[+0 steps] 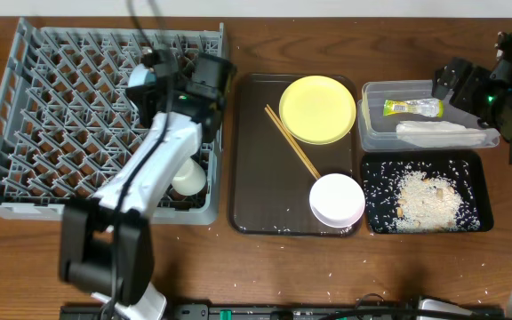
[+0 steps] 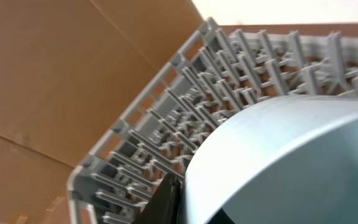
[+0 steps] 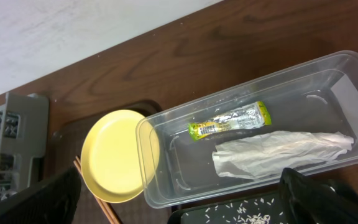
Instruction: Sort waste into correct bins and load items into the dishwasher
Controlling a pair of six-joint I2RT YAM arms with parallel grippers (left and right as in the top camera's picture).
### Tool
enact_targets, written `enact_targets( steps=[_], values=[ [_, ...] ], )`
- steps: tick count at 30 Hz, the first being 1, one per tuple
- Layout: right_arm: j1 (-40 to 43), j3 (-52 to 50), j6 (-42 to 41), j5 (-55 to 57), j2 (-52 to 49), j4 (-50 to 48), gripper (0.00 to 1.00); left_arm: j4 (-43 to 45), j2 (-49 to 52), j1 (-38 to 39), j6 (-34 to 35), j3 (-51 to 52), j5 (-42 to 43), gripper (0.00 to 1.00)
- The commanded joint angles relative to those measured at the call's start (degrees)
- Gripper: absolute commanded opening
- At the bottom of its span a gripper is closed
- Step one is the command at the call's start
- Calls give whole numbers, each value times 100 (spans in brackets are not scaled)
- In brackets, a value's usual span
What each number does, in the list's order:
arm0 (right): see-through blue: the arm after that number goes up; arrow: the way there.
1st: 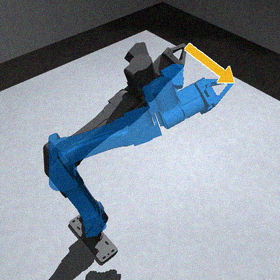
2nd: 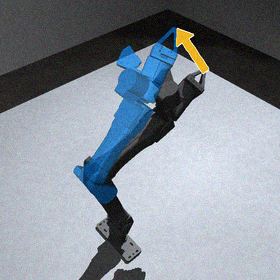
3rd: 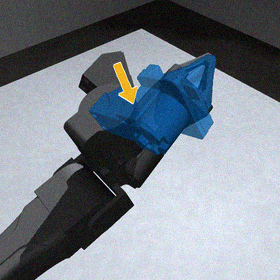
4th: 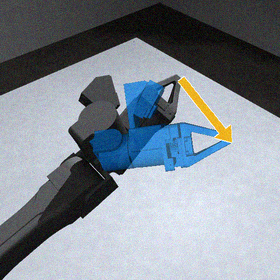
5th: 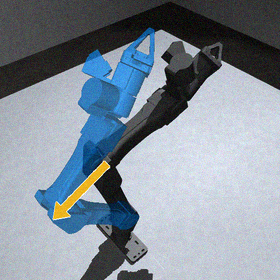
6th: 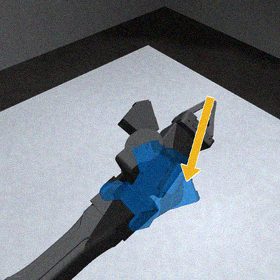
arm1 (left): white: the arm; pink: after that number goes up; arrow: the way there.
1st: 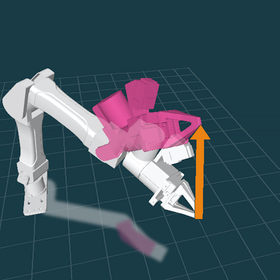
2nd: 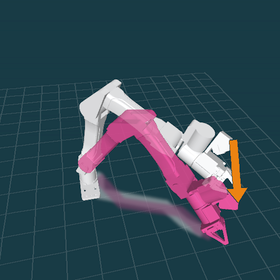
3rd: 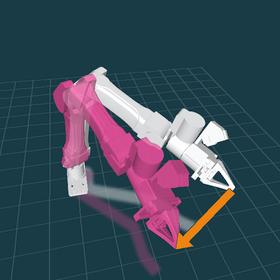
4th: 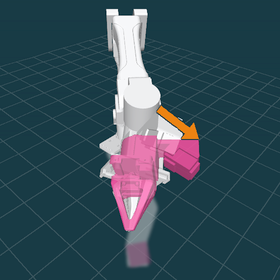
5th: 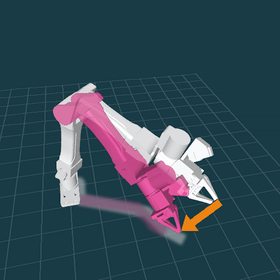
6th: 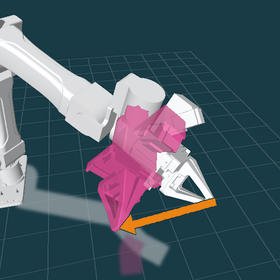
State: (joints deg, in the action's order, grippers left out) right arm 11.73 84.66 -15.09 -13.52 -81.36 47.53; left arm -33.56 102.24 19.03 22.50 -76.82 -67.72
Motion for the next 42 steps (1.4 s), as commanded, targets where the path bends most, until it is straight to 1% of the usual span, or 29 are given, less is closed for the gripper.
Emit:
enact_targets(
  steps=[1, 4, 11, 18, 24, 25, 27, 28, 30, 32, 34, 35, 38, 42],
  values=[
    [15, 68, -74, -42, -7, 9, 99, 4, 378, 48, 72, 70, -1027, 7],
    [15, 68, -74, -42, -7, 11, 99, 4, 660, 87, 74, 70, -1388, 7],
    [15, 68, -74, -42, -7, 9, 99, 28, 901, 391, 74, 70, -1373, 7],
    [15, 68, -74, -42, -7, 9, 99, -42, 909, 636, 50, 74, -704, 8],
    [15, 68, -74, -42, -7, 9, 99, -129, 909, 634, -68, 74, -643, 8],
    [15, 68, -74, -42, -7, 9, 99, -129, 909, 640, -101, 74, -640, 13],
    [15, 68, -74, -42, -7, 9, 99, -151, 909, 658, -140, 74, -638, 37],
    [15, 68, -74, -42, -7, 9, 99, -162, 909, 673, -149, 74, -638, 46],
    [15, 68, -74, -42, -7, 9, 99, -203, 883, 721, -151, 74, -608, 55],
    [15, 68, -74, -42, -7, 9, 99, -238, 793, 811, -319, 72, -363, 59],
    [15, 68, -74, -42, -7, 9, 99, -238, 649, 903, -522, 72, 37, 60],
    [15, 68, -74, -42, -7, 9, 99, -238, 566, 946, -566, 74, 251, 63],
    [15, 68, -74, -42, -7, 9, 99, -286, 227, 1045, -662, 72, 1088, 66],
    [15, 68, -74, -42, -7, 9, 99, -468, -269, 1051, -636, 74, 2459, 69]
  ],
)
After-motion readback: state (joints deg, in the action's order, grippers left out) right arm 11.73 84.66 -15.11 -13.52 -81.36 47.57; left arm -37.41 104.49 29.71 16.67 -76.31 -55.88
